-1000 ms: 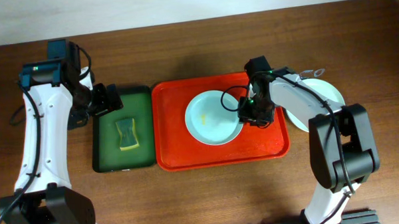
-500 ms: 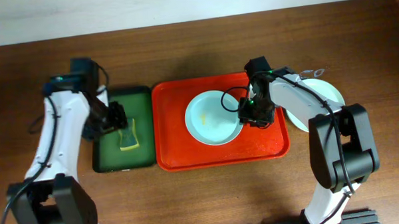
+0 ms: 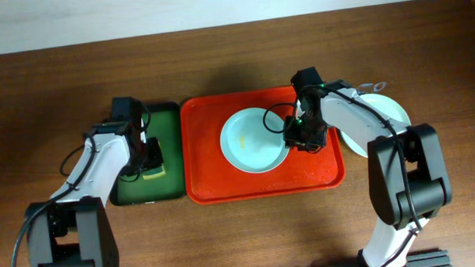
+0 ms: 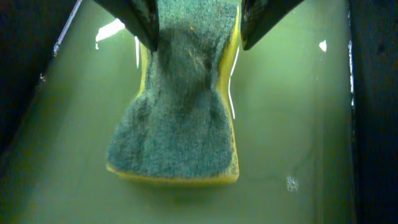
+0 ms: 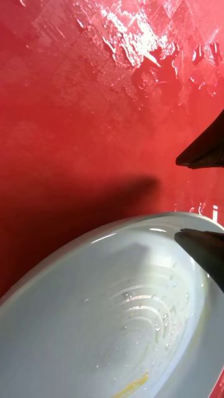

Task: Clean dirty plates on tray and stack at the side
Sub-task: 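Lower the left gripper and grasp the sponge, then carry the sponge with the left gripper over the pale blue plate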

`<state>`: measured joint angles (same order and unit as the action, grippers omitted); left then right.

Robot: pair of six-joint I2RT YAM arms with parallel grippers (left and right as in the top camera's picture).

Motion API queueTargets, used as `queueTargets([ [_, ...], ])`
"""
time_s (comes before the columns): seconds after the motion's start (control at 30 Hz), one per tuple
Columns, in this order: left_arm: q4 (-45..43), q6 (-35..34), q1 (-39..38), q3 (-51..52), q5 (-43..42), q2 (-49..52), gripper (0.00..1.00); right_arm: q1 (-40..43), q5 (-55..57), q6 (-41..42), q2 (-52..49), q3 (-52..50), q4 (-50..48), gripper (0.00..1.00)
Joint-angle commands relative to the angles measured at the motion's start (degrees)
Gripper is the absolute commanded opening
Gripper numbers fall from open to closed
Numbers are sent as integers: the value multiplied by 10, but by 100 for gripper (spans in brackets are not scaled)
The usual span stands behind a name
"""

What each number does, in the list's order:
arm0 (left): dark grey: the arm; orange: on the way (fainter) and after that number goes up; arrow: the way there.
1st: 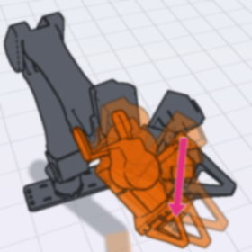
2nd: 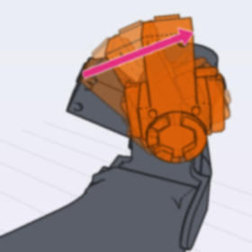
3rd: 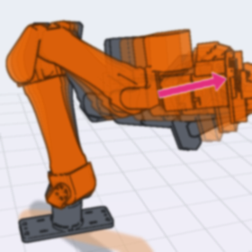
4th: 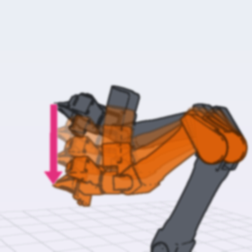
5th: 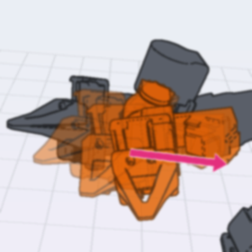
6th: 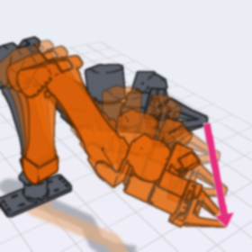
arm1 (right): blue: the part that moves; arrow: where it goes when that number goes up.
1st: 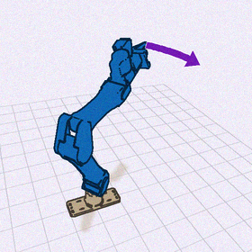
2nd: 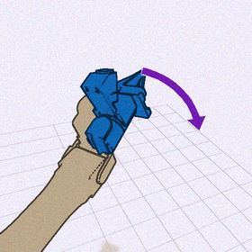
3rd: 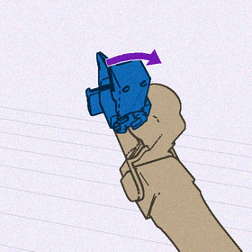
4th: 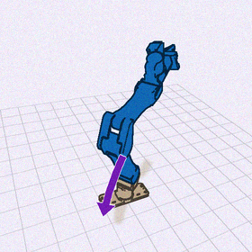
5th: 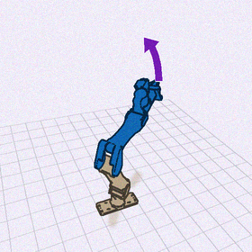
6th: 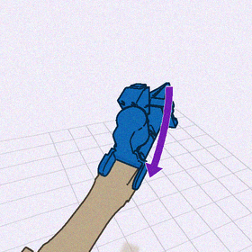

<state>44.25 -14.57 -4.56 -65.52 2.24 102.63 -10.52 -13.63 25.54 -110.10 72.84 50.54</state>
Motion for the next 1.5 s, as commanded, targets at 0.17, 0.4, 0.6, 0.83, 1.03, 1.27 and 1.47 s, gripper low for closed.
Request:
queueTargets([
  [0.17,-55,-6,-3,36,5,-4,29,0,-3,2,1,-8,0,34],
  [0.4,-63,-6,-3,35,5,-4,0,0,-3,2,1,-12,0,4],
  [0.6,-60,-5,-3,29,6,-5,0,-12,8,-3,1,-12,0,9],
  [0.83,-59,-6,-3,28,5,-10,24,-12,8,-3,1,-12,0,37],
  [1.03,-50,-5,-3,28,6,-10,9,-12,8,-3,1,-12,0,37],
  [1.27,49,16,-3,-102,7,-27,0,-12,7,-2,1,-13,0,24],
  [1.47,190,44,-18,-252,37,-27,0,-54,1,-2,1,-13,-9,7],
])
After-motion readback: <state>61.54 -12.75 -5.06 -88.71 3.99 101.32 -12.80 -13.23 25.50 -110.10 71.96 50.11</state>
